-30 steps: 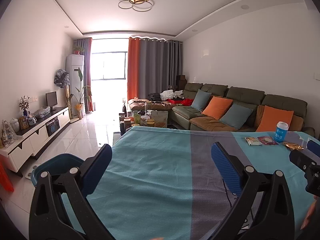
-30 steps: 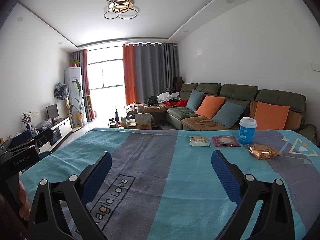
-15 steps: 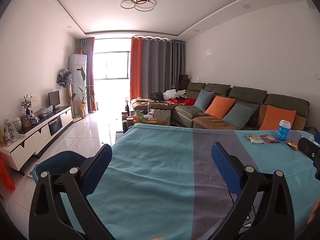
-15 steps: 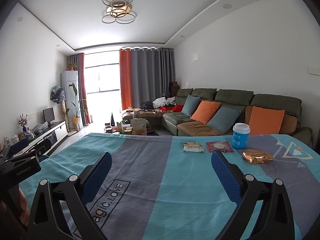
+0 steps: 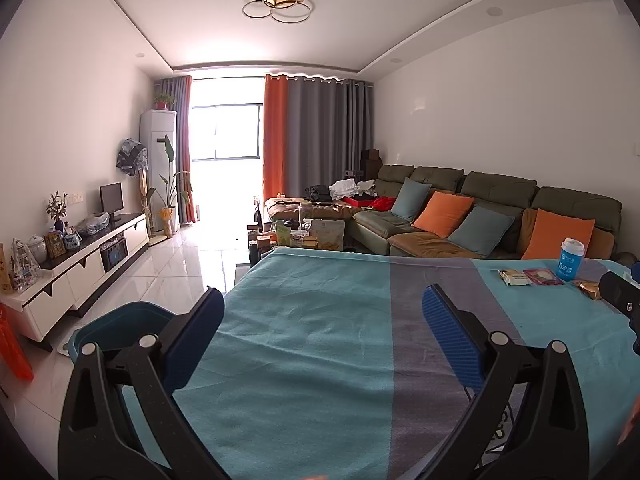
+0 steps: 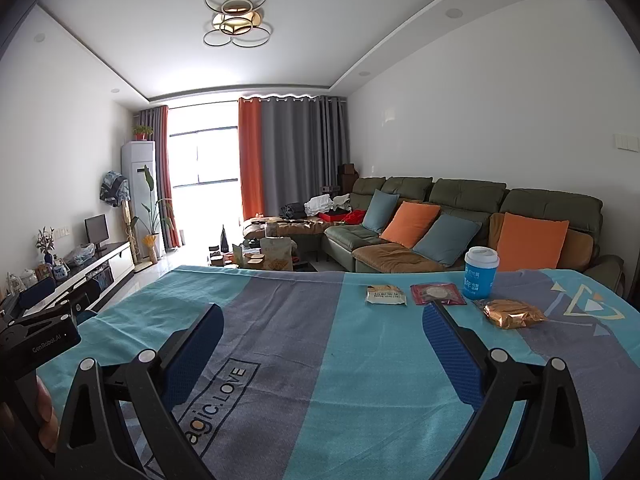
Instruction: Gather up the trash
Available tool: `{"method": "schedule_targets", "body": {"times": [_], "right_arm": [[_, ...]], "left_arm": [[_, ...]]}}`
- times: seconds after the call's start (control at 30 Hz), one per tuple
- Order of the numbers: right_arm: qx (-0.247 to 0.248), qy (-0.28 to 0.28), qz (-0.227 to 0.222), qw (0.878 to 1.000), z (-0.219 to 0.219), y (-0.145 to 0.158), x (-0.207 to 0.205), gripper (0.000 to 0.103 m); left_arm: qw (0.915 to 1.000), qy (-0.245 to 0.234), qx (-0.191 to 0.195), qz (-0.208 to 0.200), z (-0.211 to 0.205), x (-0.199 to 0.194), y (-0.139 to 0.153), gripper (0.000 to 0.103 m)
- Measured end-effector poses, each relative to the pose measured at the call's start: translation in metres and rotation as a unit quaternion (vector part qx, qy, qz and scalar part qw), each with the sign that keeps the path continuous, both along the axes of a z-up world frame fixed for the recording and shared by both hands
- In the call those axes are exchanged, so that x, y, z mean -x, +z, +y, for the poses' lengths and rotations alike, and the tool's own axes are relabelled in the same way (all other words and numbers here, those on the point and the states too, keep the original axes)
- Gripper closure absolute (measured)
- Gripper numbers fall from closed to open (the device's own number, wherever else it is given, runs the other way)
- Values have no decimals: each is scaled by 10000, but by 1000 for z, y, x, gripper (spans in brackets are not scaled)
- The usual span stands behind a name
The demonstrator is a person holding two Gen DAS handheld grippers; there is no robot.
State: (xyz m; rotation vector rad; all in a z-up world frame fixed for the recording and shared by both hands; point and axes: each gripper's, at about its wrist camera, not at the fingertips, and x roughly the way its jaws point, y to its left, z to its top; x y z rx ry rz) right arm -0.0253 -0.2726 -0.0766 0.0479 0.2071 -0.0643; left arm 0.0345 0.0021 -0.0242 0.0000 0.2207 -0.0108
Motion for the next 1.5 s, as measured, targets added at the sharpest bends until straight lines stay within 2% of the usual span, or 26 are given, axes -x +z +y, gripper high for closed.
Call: {"method": "schedule_targets", "body": {"times": [1.5], "right_arm": [[-74,-5,8,10000,0,1,-1,7]], "left_arm": [[10000,-33,-22,-82,3,0,5,6]]}}
